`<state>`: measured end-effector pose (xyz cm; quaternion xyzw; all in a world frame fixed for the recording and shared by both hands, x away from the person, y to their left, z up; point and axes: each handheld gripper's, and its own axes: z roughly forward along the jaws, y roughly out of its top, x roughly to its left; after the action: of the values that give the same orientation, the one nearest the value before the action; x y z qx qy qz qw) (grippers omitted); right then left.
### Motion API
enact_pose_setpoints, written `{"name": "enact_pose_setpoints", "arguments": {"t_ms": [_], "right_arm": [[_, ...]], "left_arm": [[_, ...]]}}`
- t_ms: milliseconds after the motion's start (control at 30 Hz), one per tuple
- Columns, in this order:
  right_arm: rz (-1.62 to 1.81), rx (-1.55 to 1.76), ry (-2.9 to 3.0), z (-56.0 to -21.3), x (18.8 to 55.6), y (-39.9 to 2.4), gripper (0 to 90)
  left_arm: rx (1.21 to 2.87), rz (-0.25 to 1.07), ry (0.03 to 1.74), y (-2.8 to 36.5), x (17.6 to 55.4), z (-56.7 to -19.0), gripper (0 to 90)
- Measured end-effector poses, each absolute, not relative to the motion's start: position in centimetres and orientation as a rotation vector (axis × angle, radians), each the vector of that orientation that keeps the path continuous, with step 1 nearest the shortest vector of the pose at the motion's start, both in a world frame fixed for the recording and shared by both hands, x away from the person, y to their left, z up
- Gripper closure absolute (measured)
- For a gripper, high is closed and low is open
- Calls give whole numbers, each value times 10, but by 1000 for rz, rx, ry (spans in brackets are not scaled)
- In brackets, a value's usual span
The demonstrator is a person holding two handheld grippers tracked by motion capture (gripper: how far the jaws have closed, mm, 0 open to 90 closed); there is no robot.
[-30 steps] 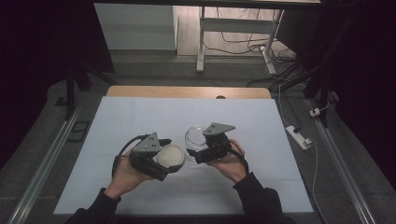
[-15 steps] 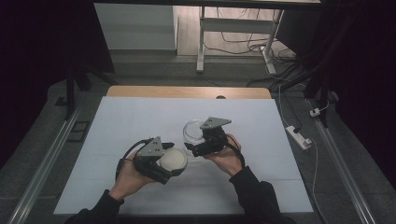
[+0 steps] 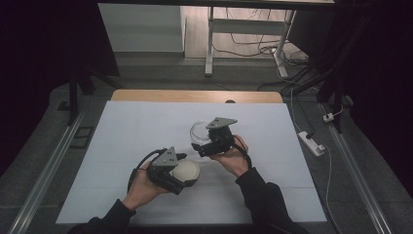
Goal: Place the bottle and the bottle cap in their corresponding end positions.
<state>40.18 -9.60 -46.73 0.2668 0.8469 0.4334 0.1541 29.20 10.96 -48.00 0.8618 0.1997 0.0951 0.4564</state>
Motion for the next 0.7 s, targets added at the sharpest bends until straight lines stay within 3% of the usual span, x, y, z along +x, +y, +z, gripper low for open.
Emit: {"name": "enact_pose_setpoints", "arguments": {"t_ms": [700], "right_arm": [[1208,806,2403,-478,434,-85,67]], "left_arm": [[2171,248,458,81,306,-517,91]]}}
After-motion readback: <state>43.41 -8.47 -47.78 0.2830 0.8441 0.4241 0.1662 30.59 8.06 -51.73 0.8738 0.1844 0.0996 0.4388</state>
